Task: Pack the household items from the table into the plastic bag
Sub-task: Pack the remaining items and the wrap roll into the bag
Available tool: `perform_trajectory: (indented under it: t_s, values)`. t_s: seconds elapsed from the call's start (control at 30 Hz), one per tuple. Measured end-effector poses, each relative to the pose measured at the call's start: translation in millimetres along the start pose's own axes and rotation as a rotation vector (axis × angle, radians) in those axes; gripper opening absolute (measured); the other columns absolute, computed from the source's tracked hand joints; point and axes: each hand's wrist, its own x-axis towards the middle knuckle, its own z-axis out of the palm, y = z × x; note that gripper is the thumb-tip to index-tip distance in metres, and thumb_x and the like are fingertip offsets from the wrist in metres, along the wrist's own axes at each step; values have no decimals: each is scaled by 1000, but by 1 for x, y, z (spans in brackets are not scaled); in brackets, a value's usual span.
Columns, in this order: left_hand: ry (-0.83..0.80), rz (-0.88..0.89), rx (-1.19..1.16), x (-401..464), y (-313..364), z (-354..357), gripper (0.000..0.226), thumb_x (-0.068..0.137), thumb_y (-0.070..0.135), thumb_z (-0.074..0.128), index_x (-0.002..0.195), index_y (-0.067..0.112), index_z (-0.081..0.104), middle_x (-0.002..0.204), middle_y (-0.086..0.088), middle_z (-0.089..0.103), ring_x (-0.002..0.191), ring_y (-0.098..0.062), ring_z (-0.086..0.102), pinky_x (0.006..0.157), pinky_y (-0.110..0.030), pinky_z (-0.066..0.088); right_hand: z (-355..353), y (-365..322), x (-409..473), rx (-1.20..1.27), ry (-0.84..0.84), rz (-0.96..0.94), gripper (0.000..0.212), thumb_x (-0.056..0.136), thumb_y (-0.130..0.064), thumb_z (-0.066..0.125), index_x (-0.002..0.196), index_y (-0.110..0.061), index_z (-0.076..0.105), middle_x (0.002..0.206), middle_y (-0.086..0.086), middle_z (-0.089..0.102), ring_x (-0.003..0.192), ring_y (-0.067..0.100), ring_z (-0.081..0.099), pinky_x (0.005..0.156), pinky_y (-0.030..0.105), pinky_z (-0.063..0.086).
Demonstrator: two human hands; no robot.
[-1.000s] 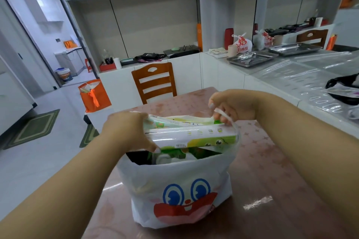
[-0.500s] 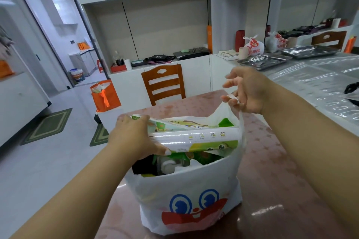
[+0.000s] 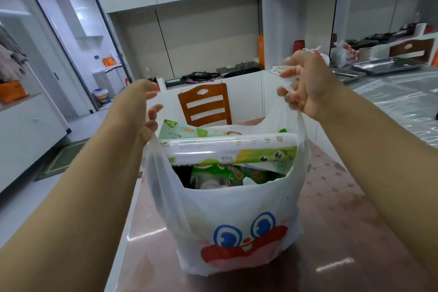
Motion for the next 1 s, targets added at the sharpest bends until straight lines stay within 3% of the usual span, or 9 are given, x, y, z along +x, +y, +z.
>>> perform_trajectory:
  t_s: [0.1, 0.23, 0.37, 0.5, 0.6, 0.8, 1.0]
  values:
    - [-28, -12, -21, 4, 1, 1, 36, 81, 32, 54, 112, 14, 62, 112, -12, 62, 67, -7, 48, 47, -15, 37, -5, -3, 7, -84, -8, -33, 26, 86, -41, 48, 94, -16, 53, 89, 13, 55, 61, 13, 45, 49, 21, 37]
    - [-72, -171, 61, 16, -36, 4, 31, 80, 30, 56, 104, 12, 62, 121, -15, 59, 77, -15, 57, 38, -16, 39, -4, 44, 18, -390, -80, 210, 26, 88, -35, 53, 92, -10, 54, 79, 11, 54, 56, 16, 46, 56, 26, 39]
    - [-99, -203, 63, 35, -46, 5, 28, 79, 24, 58, 103, 9, 62, 117, -17, 59, 84, -21, 62, 37, -17, 43, -12, 62, 28, -410, -82, 311, 21, 88, -29, 56, 91, -8, 57, 77, 12, 57, 59, 21, 52, 72, 34, 49]
    - [-190, -190, 227, 33, -48, 14, 32, 84, 25, 61, 110, 6, 63, 96, -16, 67, 63, -14, 58, 47, -22, 49, -14, 51, 27, -361, -124, 287, 24, 89, -33, 56, 92, -9, 55, 82, 16, 57, 62, 20, 50, 58, 30, 46]
    - [-130, -102, 222, 39, -39, 12, 43, 83, 20, 63, 123, 6, 56, 84, -12, 62, 58, -13, 53, 42, -22, 48, -17, 37, 23, -270, -68, 226, 25, 87, -35, 56, 93, -10, 54, 81, 13, 54, 52, 11, 44, 49, 21, 36]
    - [23, -24, 1, 49, -21, 15, 40, 81, 14, 60, 121, 12, 55, 78, -3, 51, 55, -7, 38, 44, -18, 34, -11, 22, 25, -147, 60, 81, 26, 85, -38, 50, 93, -13, 51, 75, 12, 54, 54, 14, 42, 49, 24, 35]
    - [-2, -26, -47, 54, -8, 23, 41, 81, 15, 60, 122, 12, 56, 72, -1, 48, 51, -6, 35, 44, -17, 36, 4, 18, 39, -50, 205, 33, 31, 82, -43, 51, 95, -15, 54, 82, 9, 56, 62, 13, 48, 50, 22, 36]
